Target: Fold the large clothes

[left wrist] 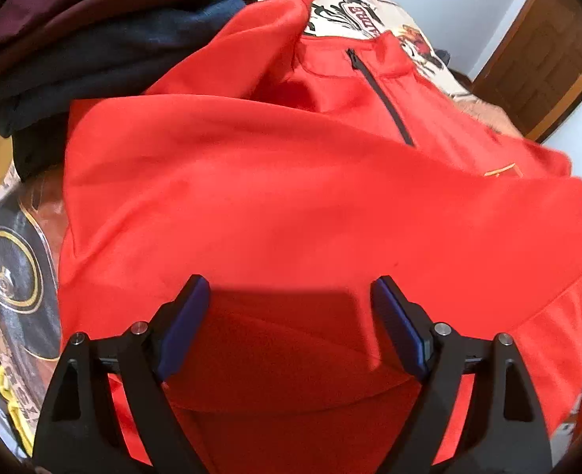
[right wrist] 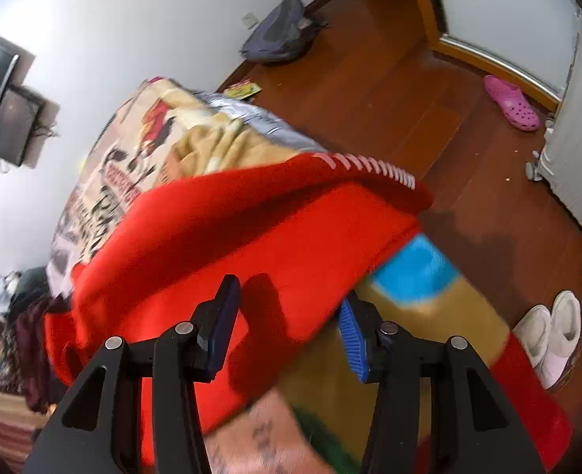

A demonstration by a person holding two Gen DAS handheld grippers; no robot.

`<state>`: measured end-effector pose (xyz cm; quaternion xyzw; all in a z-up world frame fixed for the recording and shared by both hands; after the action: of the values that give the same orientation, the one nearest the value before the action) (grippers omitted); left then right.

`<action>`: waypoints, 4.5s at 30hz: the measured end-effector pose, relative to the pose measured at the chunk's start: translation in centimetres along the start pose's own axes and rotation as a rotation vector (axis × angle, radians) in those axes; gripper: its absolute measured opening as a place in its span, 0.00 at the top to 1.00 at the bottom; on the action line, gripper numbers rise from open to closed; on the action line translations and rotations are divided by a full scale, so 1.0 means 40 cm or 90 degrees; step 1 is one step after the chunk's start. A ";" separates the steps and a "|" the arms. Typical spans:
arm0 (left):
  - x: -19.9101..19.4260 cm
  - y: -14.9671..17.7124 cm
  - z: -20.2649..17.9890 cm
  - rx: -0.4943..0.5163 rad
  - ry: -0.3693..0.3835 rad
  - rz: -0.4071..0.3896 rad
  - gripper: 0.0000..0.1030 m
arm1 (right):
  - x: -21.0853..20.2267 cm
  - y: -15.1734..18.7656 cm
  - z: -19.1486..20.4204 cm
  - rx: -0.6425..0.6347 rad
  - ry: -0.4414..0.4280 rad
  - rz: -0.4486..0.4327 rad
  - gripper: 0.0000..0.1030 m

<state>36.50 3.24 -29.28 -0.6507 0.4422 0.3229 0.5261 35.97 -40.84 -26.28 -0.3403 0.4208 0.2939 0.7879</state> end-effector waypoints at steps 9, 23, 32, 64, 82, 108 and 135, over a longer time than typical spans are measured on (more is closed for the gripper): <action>0.005 0.007 -0.005 0.009 -0.005 -0.002 0.12 | -0.069 -0.051 -0.008 0.009 0.022 -0.076 0.94; -0.018 0.009 -0.014 0.019 -0.022 -0.017 0.12 | -0.475 0.027 0.276 -0.221 -0.098 -0.258 0.95; -0.169 0.008 -0.015 0.043 -0.019 -0.099 0.12 | -0.436 0.188 0.527 -0.407 -0.158 -0.229 0.94; -0.200 0.043 -0.047 0.045 0.000 -0.115 0.12 | -0.232 0.157 0.282 -0.231 -0.074 -0.045 0.57; -0.202 0.052 -0.022 0.018 -0.010 -0.125 0.12 | -0.025 0.114 0.147 0.001 -0.085 0.046 0.56; -0.247 0.073 -0.033 0.037 -0.024 -0.151 0.12 | -0.113 0.077 0.309 -0.121 -0.112 -0.029 0.93; -0.294 0.122 0.070 -0.067 0.053 -0.147 0.12 | -0.346 0.390 0.763 -0.559 -0.203 -0.040 0.59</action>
<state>27.46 8.48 -21.47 -0.7368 0.3685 0.2558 0.5058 31.86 -10.10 -6.21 -0.6046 0.1194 0.4690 0.6326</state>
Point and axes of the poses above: each gripper's, at about its wrist camera, not at the fingertips, and x roughly the way its jaws point, z to its left, y to its underside, the point moved 5 cm from there along x, roughly the way its jaws point, and after that the axes turned 7 degrees about y, right-handed, at the moved point
